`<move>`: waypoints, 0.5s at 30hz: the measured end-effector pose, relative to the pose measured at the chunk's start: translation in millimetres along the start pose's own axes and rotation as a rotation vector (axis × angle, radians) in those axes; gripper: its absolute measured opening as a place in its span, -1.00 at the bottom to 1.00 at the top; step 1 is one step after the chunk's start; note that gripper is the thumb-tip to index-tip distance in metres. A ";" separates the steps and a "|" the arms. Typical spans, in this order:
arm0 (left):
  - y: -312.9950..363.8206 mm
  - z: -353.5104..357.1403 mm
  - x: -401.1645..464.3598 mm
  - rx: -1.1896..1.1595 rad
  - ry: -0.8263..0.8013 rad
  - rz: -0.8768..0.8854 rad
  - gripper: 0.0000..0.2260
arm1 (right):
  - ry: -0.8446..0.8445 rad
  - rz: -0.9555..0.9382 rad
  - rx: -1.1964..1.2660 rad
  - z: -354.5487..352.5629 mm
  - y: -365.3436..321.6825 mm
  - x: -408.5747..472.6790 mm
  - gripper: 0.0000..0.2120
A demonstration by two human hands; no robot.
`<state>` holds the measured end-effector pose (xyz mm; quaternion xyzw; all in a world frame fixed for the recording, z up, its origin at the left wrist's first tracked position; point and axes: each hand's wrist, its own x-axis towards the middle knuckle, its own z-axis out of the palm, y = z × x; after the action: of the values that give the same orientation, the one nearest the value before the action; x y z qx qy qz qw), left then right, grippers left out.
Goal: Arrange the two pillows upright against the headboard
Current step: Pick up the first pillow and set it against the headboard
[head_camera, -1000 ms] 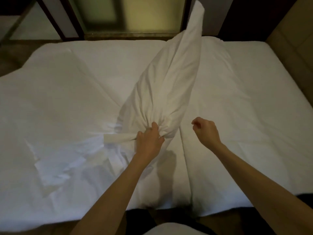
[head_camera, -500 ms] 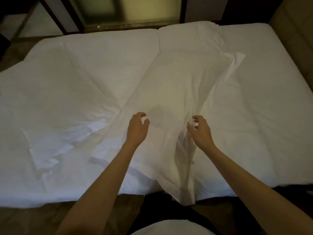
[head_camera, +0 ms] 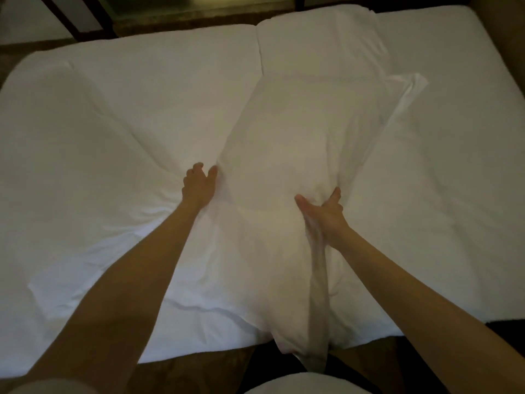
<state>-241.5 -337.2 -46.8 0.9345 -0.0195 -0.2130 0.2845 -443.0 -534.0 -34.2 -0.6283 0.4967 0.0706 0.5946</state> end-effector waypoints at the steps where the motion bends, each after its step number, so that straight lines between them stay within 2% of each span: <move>1: 3.1 0.9 16.3 -0.001 -0.027 0.013 -0.48 | 0.012 0.021 -0.019 1.4 -0.2 9.2 0.13; 5: 11.1 13.9 60.5 -0.098 -0.135 0.002 -0.42 | 0.082 0.057 -0.063 6.9 5.4 33.9 0.17; 9: 4.8 41.6 74.4 -0.221 -0.253 -0.173 -0.33 | 0.157 0.056 -0.083 13.7 20.9 45.8 0.17; 13: -6.6 59.4 70.9 -0.194 -0.240 -0.261 -0.28 | 0.237 0.093 -0.083 23.5 30.3 52.7 0.16; 15: -5.1 60.1 69.4 -0.175 -0.235 -0.266 -0.29 | 0.305 0.083 -0.065 25.1 32.8 53.9 0.06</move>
<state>-203.4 -375.3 -121.3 0.8694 0.0897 -0.3570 0.3296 -426.8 -536.0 -100.1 -0.6297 0.6040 0.0148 0.4883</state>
